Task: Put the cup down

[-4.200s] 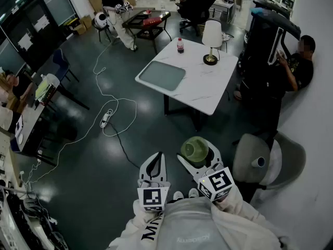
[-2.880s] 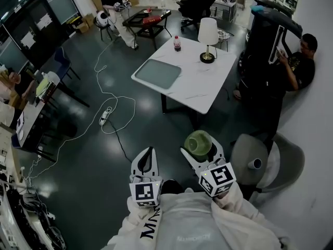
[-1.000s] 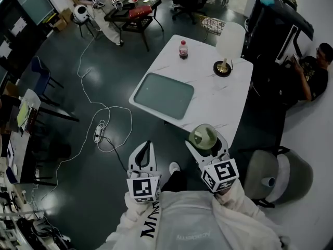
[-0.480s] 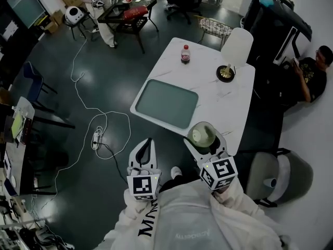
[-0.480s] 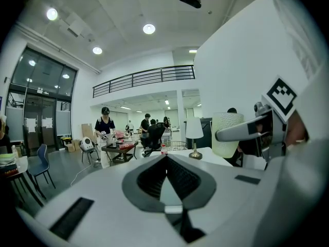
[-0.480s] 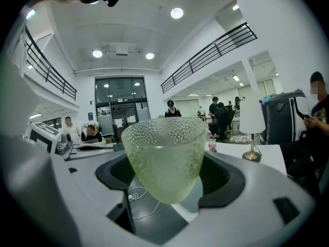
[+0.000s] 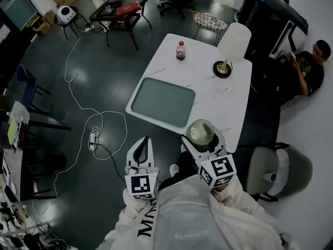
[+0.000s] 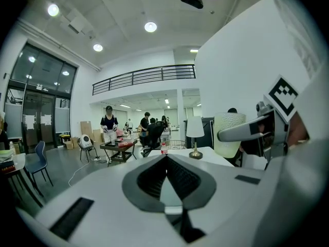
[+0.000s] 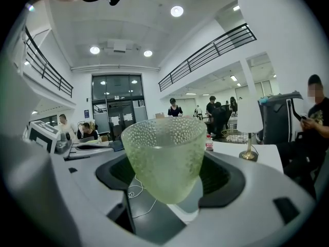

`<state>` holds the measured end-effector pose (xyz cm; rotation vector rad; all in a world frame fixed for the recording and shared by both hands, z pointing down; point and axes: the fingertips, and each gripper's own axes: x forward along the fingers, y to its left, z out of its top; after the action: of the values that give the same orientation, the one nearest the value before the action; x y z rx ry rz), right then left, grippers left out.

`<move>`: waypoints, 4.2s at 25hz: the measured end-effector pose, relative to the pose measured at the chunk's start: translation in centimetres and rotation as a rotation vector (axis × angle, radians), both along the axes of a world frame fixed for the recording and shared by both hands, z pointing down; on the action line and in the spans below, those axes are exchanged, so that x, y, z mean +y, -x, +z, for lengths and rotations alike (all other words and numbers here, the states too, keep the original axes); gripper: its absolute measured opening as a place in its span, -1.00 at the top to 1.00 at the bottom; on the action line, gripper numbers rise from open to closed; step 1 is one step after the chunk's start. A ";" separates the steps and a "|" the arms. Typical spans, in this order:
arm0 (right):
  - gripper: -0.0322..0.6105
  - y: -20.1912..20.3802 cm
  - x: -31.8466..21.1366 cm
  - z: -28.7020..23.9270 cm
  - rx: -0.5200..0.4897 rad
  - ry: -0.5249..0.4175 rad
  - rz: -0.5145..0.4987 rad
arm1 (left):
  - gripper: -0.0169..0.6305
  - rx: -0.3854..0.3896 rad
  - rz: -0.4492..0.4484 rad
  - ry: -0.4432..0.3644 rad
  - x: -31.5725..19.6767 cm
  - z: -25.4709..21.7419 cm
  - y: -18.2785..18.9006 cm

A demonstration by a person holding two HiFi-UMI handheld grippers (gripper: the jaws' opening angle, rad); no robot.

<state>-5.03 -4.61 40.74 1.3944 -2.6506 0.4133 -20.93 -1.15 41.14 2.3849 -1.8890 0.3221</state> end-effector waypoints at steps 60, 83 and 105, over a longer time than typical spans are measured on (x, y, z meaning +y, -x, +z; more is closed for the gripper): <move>-0.26 -0.1 -16.2 7.6 0.079 -0.049 -0.025 | 0.91 -0.040 0.052 0.125 -17.6 8.3 -1.8; -0.26 0.7 -22.2 14.9 0.148 -0.066 -0.054 | 0.91 -0.098 0.074 0.069 -23.8 14.9 -4.5; -0.26 0.5 -23.6 20.8 0.175 -0.017 -0.055 | 0.91 -0.164 0.076 0.098 -25.8 19.5 -5.0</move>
<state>-5.48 -28.20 61.56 1.2942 -2.5494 0.2510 -15.92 -26.93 60.65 2.4366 -1.8017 0.6185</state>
